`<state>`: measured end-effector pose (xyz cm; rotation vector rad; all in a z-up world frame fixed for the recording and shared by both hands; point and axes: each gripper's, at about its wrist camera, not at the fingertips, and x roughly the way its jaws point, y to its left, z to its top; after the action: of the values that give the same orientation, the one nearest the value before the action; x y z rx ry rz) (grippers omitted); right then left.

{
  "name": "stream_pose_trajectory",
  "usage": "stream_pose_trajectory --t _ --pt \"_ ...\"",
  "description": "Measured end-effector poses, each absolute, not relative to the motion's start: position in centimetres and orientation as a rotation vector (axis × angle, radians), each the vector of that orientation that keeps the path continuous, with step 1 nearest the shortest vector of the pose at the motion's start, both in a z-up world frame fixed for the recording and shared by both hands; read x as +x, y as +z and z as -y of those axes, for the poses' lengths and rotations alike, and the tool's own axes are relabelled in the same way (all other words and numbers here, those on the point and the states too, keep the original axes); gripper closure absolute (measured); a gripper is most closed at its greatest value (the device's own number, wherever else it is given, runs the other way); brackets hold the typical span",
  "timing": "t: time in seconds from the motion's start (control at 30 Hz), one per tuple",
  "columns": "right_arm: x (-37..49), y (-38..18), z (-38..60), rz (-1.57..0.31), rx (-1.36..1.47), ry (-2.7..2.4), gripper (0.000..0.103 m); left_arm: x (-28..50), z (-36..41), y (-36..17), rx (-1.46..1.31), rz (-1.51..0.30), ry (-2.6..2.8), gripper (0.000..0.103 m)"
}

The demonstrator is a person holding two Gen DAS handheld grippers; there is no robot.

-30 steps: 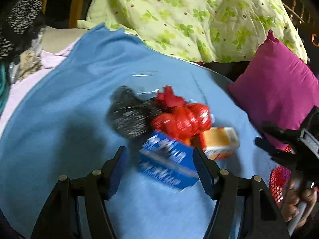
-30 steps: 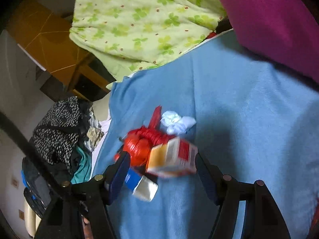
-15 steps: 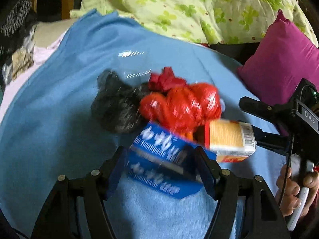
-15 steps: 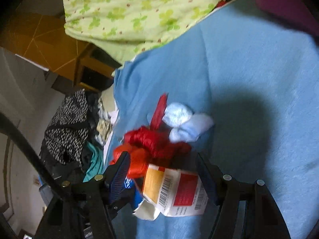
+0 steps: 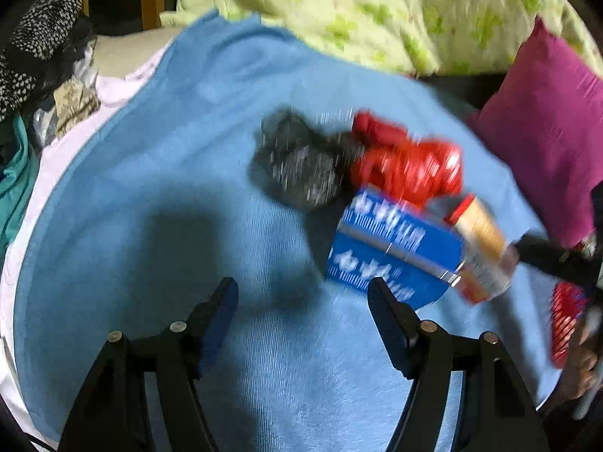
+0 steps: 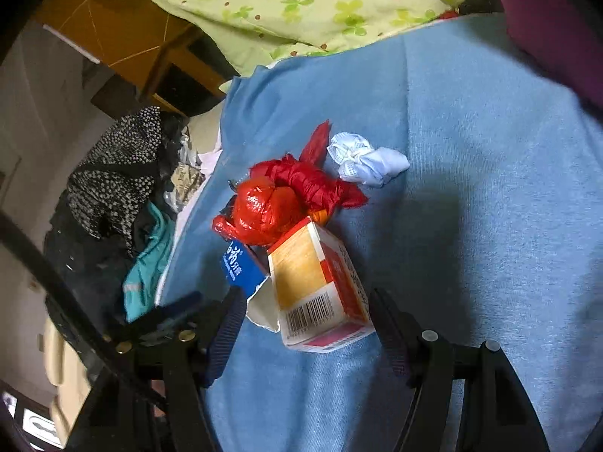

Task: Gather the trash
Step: 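Grasp the orange-and-white medicine box with the right tool, then grasp the blue toothpaste box with the left tool while the right tool holds the medicine box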

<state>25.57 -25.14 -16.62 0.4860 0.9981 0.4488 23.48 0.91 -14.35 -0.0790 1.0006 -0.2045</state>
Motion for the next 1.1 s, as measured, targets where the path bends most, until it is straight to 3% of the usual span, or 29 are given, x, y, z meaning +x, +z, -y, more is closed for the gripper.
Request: stream_pose_trajectory --t 0.3,0.4,1.1 --pt "25.6 -17.3 21.2 -1.036 0.186 0.371 0.032 25.9 -0.3 -14.1 -0.224 -1.044 -0.262 0.031" --pt "25.2 -17.5 20.8 -1.024 0.122 0.345 0.048 26.9 0.7 -14.4 -0.279 -1.072 -0.284 0.031" --pt "22.2 -15.3 24.1 -0.920 0.202 0.195 0.048 29.1 3.3 -16.6 -0.487 -1.165 -0.195 0.025"
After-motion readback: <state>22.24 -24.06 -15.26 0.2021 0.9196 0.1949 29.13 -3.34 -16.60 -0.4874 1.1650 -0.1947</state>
